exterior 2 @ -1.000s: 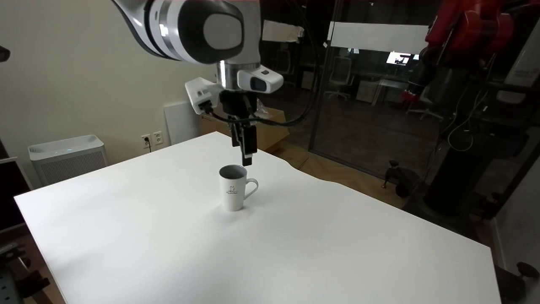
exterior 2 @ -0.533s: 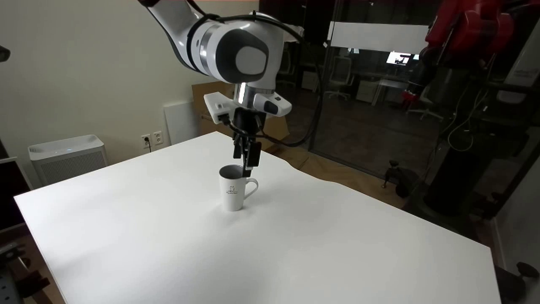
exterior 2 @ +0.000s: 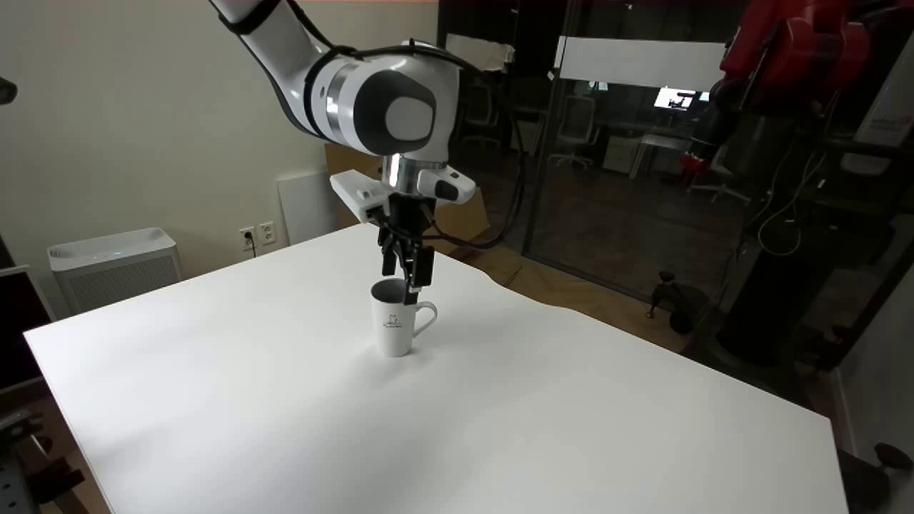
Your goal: Move the cup to the right
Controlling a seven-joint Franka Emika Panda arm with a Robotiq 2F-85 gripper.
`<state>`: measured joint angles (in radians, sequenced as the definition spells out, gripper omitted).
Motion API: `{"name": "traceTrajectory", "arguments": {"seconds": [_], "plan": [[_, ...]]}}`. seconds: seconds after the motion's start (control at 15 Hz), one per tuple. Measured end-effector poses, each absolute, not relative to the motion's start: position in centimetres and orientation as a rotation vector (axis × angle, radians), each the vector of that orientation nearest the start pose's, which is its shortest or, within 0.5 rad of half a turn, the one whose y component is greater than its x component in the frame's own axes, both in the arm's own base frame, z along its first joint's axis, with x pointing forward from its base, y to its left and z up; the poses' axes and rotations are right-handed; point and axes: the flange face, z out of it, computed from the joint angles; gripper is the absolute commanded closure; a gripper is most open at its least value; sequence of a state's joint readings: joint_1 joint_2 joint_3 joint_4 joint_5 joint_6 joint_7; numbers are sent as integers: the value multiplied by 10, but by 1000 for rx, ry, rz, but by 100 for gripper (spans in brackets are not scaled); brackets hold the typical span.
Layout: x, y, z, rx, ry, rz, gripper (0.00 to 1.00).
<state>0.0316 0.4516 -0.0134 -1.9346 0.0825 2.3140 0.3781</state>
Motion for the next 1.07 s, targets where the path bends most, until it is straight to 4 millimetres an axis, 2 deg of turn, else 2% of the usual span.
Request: {"name": "traceTrajectory", "arguments": {"seconds": [0.27, 0.67, 1.07], "plan": [[617, 24, 228, -3054, 565, 102, 0], [619, 17, 216, -3062, 533, 59, 0], [617, 11, 198, -3071, 503, 90, 0]]}}
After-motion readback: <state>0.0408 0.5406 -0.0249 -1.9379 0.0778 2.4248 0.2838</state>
